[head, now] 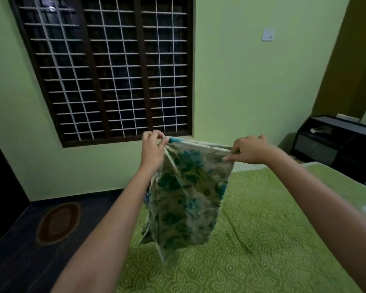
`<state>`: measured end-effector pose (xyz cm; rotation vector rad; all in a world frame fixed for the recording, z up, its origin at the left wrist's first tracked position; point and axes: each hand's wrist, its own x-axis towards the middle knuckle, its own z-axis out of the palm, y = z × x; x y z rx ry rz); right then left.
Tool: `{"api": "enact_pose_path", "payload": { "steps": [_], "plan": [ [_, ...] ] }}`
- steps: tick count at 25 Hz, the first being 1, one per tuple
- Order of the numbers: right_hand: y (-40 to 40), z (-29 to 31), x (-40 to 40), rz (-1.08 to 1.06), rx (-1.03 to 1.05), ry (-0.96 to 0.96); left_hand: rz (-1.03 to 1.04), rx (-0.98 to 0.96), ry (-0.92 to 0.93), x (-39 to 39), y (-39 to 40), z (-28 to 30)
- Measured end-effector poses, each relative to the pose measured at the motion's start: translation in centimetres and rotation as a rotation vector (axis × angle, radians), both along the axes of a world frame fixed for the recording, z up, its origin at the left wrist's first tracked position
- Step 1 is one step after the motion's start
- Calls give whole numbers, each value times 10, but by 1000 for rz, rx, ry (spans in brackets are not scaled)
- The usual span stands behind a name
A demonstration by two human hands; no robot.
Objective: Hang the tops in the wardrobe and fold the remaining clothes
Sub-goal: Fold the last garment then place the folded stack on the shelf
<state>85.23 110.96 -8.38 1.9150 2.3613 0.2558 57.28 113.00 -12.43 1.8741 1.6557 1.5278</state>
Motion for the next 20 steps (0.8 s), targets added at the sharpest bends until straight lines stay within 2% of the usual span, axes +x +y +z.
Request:
{"api": "enact_pose_path", "payload": {
  "steps": [2,4,7,8,9,11,13,15,17,18,20],
  "plan": [
    [-14,-6,2,-39,-20,33,-28,-36,39,9,-18,-6],
    [-34,10,14,1,19,224,-38,-21,-16,13,-42,1],
    [-68,38,47,76,312,556,-98,151,-102,24,-79,22],
    [-78,38,59,79,361,584,-104,187,-69,31,-89,23],
    [-90,31,70,69,326,517,-102,164,8,44,-99,17],
    [-111,5,89,13,93,242,-45,18,204,72,-119,-14],
    [-133,-14,113,3,96,122,42,-102,256,99,-143,-44],
    [-158,-18,144,16,174,176,125,-135,266,125,-174,-53],
    [-177,-16,169,51,120,242,95,-173,265,149,-198,-41],
    [-186,-12,179,71,84,325,42,-209,222,159,-208,-31],
    [-200,1,198,91,67,577,-106,-307,-14,177,-222,-10]
  ]
}}
